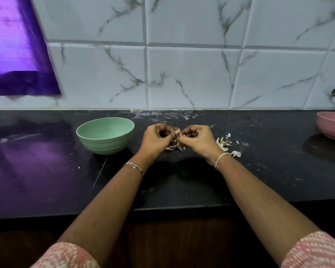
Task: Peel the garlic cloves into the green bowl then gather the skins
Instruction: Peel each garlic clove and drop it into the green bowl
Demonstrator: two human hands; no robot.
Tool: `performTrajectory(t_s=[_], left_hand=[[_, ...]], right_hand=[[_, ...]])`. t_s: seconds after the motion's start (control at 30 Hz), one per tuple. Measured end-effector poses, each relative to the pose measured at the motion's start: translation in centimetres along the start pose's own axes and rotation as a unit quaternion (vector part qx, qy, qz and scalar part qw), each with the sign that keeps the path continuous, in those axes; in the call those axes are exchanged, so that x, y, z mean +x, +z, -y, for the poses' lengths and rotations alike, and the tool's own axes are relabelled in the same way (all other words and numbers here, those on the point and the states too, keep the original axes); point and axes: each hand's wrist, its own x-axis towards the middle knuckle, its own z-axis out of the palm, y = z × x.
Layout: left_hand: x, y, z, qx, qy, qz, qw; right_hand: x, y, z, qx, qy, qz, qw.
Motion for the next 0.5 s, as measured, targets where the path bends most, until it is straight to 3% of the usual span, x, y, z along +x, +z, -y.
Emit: performTrajectory(t_s=[0.13, 0.33, 0.5], left_hand=[[0.1, -0.2, -0.2, -0.068, -0.037, -0.043, 0.996], [-0.4, -0.1, -0.9, -0.136, -0.073, -0.025, 0.988], [-0.7, -0.3, -1.1, -0.127, -0.081, 0.0, 0.989]], right_hand=[[-0.1, 0.1, 0.0, -0.016, -0.006, 0.021, 1.0], [0.6, 0.0, -0.1, -0.045, -0.037, -0.041, 0.997], [0.0, -0.5, 0.2, -0.006, -0.015, 0.023, 1.0]])
